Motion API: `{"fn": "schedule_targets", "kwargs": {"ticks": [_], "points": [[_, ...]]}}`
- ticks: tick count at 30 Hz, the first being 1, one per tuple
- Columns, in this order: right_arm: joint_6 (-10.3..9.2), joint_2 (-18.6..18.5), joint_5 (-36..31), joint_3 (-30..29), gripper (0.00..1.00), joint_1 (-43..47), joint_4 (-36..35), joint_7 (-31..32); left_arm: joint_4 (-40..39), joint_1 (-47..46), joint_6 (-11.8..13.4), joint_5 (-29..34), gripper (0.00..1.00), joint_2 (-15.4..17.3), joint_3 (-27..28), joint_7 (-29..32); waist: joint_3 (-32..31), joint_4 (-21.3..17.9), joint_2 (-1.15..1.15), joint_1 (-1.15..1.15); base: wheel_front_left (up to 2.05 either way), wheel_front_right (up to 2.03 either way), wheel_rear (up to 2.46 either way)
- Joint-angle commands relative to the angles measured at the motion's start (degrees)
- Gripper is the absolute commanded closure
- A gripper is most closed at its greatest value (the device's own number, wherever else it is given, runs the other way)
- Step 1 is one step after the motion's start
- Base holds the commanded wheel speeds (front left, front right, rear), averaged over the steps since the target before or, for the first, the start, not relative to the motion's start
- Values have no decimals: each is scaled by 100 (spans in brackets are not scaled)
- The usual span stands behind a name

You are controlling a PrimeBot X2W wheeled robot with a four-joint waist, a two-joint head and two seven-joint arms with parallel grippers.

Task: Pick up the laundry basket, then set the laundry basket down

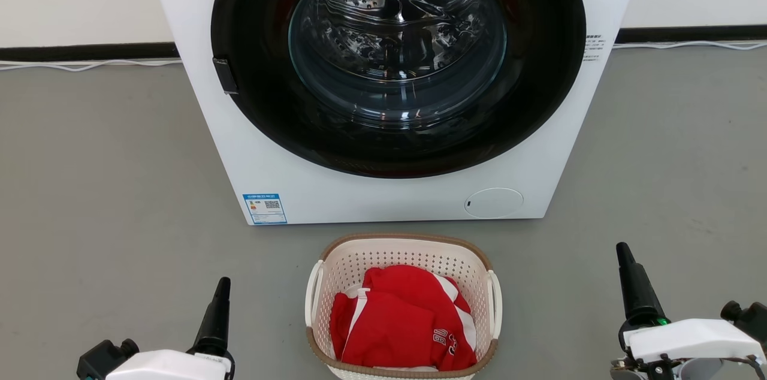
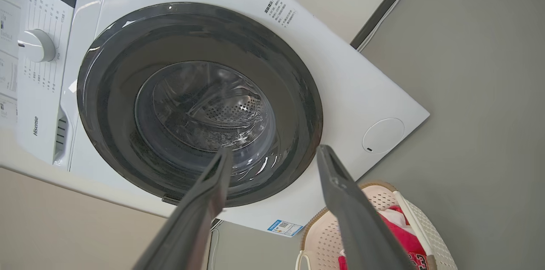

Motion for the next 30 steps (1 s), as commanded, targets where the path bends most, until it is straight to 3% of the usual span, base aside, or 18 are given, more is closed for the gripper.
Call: {"fn": "schedule_targets", "kwargs": {"ticks": [1,30], "points": [[21,-81,-210,48,0,-155,-187,-81,-148,-274,-36,179,0,39,94,-66,1,-2,0,-1,0,0,0],[32,-251,-2402,256,0,-237,71,-569,-158,-294,-58,2373,0,52,166,-554,-3,-7,0,-1,0,0,0]]}}
